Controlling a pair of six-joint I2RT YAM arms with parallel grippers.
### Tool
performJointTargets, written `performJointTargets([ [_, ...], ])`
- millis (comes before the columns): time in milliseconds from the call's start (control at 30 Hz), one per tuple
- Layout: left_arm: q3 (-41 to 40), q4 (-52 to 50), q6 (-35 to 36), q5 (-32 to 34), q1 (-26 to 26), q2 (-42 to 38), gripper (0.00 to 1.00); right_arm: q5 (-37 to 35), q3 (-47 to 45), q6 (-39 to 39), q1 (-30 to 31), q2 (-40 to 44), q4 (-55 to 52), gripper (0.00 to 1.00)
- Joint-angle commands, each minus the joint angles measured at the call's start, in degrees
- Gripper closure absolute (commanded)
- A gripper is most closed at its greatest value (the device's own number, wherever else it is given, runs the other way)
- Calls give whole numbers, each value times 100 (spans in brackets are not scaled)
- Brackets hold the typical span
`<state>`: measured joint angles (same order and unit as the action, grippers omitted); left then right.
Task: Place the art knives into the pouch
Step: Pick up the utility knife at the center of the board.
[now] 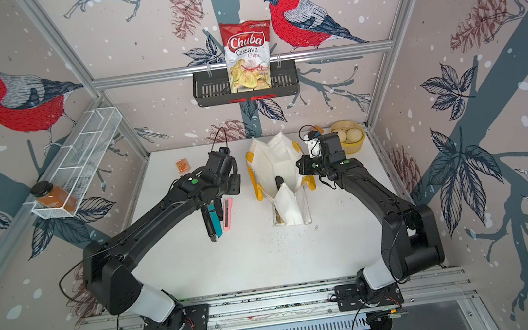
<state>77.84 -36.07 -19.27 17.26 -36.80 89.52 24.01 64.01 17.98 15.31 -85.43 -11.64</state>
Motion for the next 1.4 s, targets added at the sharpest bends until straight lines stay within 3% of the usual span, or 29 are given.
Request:
performJointTargets([
  [0, -396, 346, -59, 150, 43, -67, 39, 313, -70, 80, -52, 58, 368, 98],
  [367, -782, 649, -174, -38, 59, 885, 39, 957, -562, 335, -388, 205, 931, 100],
  [733, -1310, 1116, -289, -180, 301, 1208, 39, 1322, -968, 487, -607, 318, 1339, 100],
  [1367, -1535, 1444, -303, -286, 523, 1694, 42, 1611, -1169, 620, -740, 344, 1663, 100],
])
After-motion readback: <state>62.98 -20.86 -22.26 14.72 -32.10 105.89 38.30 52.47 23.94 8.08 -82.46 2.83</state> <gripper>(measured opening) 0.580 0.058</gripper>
